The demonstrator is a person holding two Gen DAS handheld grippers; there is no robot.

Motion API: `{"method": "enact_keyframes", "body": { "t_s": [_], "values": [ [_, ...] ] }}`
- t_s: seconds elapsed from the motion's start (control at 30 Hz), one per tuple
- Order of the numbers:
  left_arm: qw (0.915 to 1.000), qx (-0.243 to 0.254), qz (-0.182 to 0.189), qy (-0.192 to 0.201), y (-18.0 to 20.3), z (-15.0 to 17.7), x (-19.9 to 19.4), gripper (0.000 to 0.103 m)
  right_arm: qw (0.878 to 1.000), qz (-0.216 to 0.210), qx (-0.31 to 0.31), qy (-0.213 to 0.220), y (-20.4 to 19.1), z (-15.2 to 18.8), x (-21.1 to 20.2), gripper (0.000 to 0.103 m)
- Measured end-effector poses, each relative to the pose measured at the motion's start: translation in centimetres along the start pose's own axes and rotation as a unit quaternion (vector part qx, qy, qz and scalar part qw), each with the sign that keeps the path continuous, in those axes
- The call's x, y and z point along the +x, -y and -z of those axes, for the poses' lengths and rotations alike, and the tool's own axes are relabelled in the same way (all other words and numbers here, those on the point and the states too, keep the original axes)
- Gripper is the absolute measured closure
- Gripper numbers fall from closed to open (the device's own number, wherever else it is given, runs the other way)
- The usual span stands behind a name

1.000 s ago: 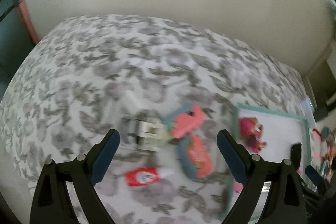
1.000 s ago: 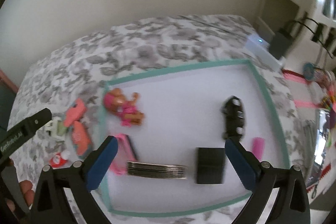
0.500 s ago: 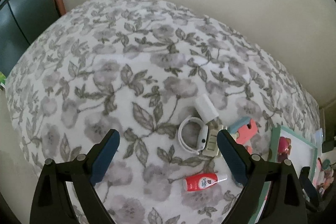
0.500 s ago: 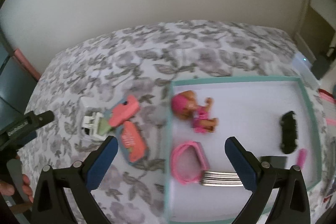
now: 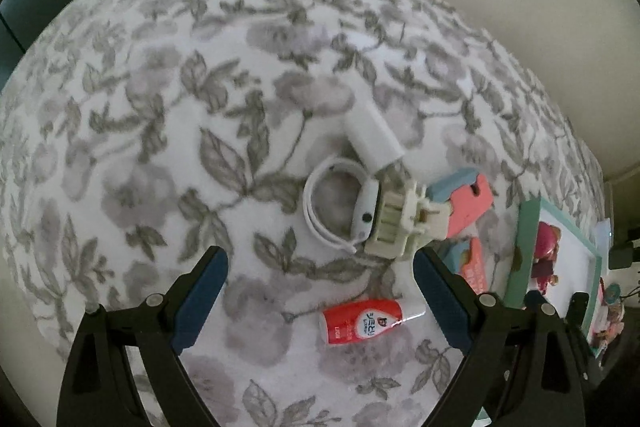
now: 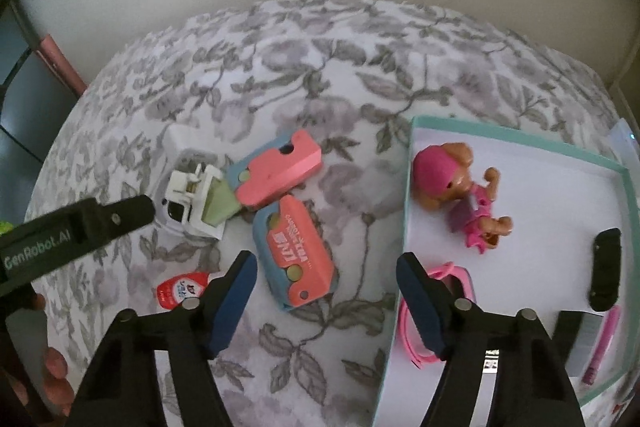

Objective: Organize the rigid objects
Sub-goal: 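Withdraw both open tools from the tray toward the pile, then grasp the coral-and-blue toy box with the right tool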

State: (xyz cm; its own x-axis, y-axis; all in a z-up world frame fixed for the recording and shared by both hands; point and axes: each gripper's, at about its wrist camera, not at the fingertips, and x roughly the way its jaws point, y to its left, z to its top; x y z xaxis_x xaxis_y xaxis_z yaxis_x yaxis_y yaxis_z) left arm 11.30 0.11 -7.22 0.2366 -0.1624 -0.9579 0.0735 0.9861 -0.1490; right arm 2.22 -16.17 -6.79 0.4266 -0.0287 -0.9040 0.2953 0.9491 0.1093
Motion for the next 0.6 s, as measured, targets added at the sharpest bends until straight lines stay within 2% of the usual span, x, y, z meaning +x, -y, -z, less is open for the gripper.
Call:
{"method": "enact_keyframes", "body": {
  "t_s": [0.1,0.2,0.27,0.6],
  "values": [
    [0.9999,-0.006,-0.009,-0.009,-0.2,0.1,0.8,0.009,1.000,0.013,-0.017,0.003,-0.5,-0.3,0.2,0.034],
    [0.9997,-0.015,-0.006,-0.018,-0.4,0.0,1.5,0.009,0.999,0.013,-0.029,0.001,-1.1,-0.6,0.4,0.035],
    [0.9997,-0.017,-0.003,-0.020,-0.5,0.0,1.6,0.009,0.999,0.010,-0.035,-0.004,-1.4,-0.7,0.8,0.041],
    [0.9995,-0.021,0.000,-0.024,-0.5,0.0,2.1,0.009,0.999,0.002,-0.043,-0.021,-2.4,-1.1,3.7,0.045]
  ]
}}
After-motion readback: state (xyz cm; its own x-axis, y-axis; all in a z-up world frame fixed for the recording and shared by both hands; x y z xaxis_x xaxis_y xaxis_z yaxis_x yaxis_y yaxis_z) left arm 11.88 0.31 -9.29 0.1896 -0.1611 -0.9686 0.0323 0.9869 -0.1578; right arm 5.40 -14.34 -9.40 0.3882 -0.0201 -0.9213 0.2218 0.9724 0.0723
